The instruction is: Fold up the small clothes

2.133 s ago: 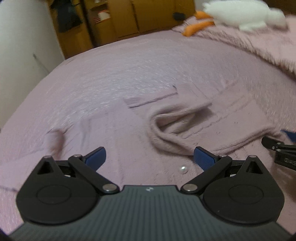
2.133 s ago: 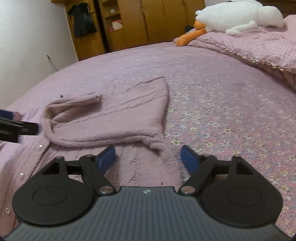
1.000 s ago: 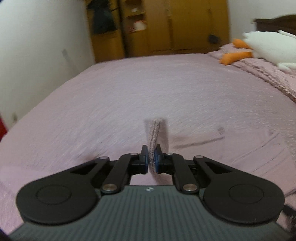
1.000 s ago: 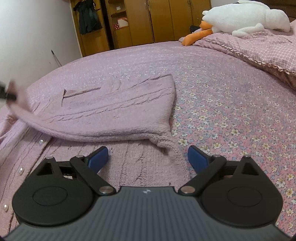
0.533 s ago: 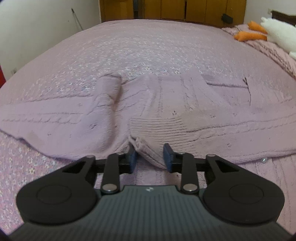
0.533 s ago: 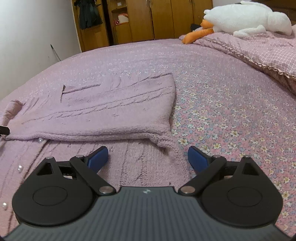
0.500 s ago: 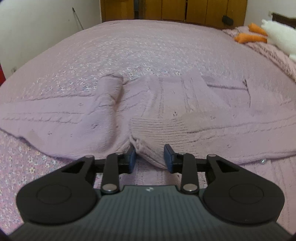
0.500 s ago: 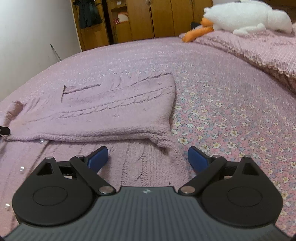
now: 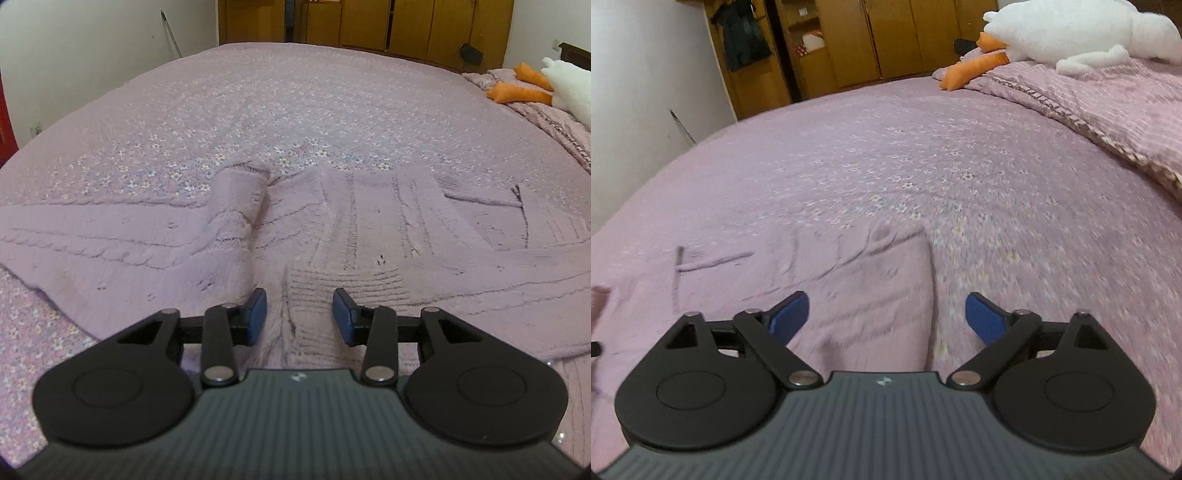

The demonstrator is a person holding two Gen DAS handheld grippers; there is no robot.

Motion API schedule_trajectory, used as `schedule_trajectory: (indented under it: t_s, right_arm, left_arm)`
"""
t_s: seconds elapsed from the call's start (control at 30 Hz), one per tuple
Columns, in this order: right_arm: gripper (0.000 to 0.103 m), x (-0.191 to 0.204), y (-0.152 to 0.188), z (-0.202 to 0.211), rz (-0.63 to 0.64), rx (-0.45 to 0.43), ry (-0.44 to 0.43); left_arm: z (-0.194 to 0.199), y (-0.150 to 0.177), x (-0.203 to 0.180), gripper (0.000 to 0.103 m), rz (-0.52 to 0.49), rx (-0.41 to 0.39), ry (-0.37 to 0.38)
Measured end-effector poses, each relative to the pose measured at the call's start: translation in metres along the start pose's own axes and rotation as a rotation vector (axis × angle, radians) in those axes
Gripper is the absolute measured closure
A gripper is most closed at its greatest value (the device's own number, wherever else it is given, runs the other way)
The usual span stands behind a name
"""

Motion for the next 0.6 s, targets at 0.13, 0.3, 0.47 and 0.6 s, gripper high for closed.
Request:
schedule_trajectory:
  t_s: [0.13, 0.3, 0.47, 0.6]
  right_arm:
    - [0.028, 0.000, -0.011, -0.034, 0.004, 0.071, 0.048]
    - [0.091, 0.005, -0.013, -0.024, 0.031, -0.016, 0.022]
    - [0.093, 0.004, -0.013, -0.010, 0.023, -0.150, 0.090]
    - [0.093, -0.003, -0.009, -0.028, 0.012, -0.088, 0.127]
  left_arm:
    - [-0.007, -0.003, -0.002, 0.063, 0.007, -0.007, -0.004]
    - [-0.007, -0.001, -0.009, 0.088, -0.080, -0.035, -0.031]
    - [0.013, -0.003, -0.024, 0.092, -0.141, -0.178, -0.093]
    - [0.009, -0.013, -0.035, 0.092, -0.180, -0.215, -0.116]
Point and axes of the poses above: each gripper's, at about its wrist camera, not at the fingertips, and z roughly against the way its jaws point, x to its left, y to its underside, the point moved 3 cm from there along -z, roughly the way its jaws point, and after that the axes turned 12 degrees about x, right-handed, at the moved point
